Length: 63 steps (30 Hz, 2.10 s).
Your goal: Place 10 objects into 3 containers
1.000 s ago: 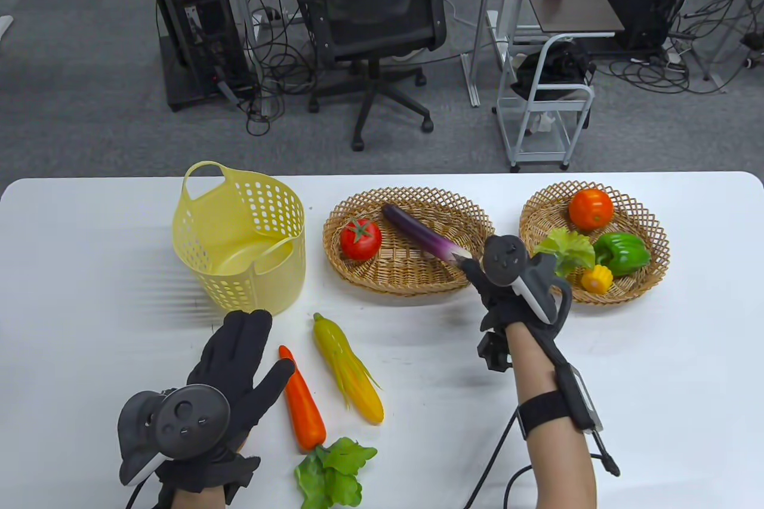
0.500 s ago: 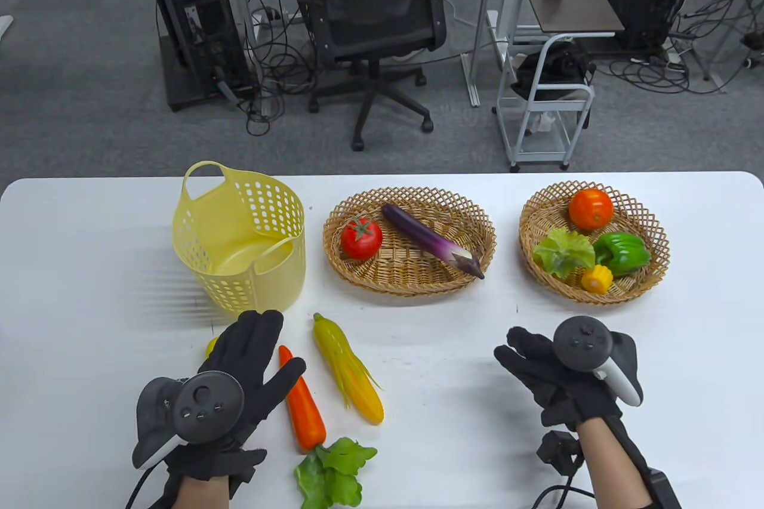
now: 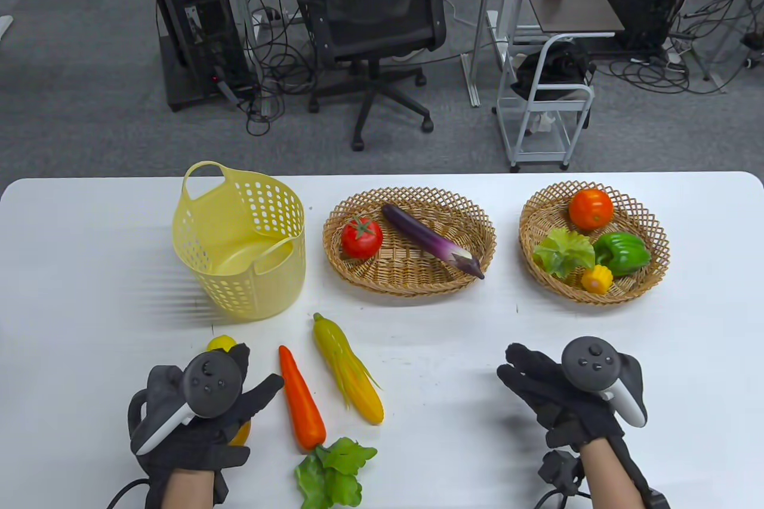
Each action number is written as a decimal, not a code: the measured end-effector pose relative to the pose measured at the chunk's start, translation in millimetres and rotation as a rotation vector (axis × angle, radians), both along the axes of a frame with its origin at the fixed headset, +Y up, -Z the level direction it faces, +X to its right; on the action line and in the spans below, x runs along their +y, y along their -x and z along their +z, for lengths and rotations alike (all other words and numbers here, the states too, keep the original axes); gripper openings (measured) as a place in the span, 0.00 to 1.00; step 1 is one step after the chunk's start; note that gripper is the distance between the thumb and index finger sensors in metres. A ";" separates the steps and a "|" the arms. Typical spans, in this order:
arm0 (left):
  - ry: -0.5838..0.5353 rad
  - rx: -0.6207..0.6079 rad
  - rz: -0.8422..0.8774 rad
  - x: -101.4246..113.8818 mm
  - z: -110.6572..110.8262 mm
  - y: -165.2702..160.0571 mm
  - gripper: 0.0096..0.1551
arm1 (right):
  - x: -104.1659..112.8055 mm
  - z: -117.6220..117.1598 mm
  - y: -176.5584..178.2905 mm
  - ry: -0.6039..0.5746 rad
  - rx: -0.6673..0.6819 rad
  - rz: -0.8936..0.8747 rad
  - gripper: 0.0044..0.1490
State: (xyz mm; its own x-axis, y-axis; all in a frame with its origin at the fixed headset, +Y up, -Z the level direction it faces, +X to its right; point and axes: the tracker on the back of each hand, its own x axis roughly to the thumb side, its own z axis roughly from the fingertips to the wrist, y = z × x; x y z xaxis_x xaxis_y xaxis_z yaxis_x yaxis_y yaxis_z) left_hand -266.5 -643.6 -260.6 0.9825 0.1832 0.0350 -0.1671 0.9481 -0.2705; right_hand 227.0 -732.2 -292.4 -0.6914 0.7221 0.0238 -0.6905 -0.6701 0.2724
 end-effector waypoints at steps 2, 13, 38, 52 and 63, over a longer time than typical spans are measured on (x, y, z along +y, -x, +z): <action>0.058 0.053 -0.042 -6.4 -1.4 5.3 0.53 | 0.3 0.7 -1.5 -0.002 -0.003 -0.007 0.47; 0.337 0.179 -0.225 -57.6 -24.1 15.4 0.58 | -4.4 -3.5 -6.6 0.034 -0.015 -0.017 0.47; 0.229 0.033 -0.208 -40.8 -32.7 8.4 0.61 | -4.6 -4.6 -7.0 0.055 -0.010 0.004 0.47; -0.566 0.001 0.300 49.0 -57.1 50.2 0.61 | -11.9 -8.2 -0.4 0.120 0.055 0.030 0.48; -0.660 0.266 0.268 35.0 -104.5 64.1 0.59 | -15.4 -10.0 0.6 0.156 0.086 0.007 0.48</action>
